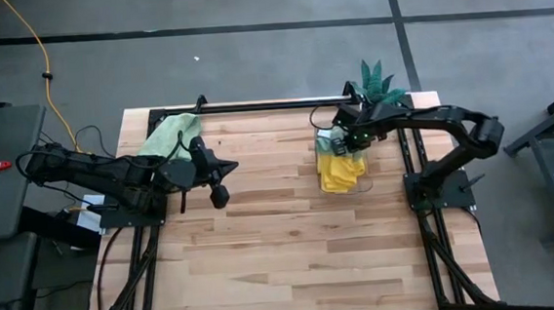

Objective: Fold microfiber towels
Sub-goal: Put the folded green microfiber towel into the transparent bin

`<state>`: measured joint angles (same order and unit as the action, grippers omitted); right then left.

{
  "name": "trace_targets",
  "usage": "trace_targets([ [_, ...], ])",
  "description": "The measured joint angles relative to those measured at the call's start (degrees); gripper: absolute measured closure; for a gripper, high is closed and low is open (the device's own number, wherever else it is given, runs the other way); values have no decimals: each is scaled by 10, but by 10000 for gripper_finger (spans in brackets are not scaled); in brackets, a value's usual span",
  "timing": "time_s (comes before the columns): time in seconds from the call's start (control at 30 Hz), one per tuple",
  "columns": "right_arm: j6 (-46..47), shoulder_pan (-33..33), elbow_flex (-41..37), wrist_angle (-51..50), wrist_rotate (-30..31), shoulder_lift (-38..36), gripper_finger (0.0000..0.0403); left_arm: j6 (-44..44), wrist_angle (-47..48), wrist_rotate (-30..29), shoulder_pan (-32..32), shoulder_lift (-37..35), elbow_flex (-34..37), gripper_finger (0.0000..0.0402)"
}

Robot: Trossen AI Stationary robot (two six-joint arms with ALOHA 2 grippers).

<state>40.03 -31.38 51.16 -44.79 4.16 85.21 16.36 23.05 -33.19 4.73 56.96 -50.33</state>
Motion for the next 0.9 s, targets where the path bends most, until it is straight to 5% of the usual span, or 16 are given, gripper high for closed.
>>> trace_targets([
  [0.53,-40,-21,38,-78,51,-162,208,0,3,5,0,0,0,401],
  [0.77,-37,-18,52,-12,38,-212,207,0,3,17,0,0,0,402],
  [0.9,-1,-4,41,-23,72,-213,250,1,3,17,0,0,0,401],
])
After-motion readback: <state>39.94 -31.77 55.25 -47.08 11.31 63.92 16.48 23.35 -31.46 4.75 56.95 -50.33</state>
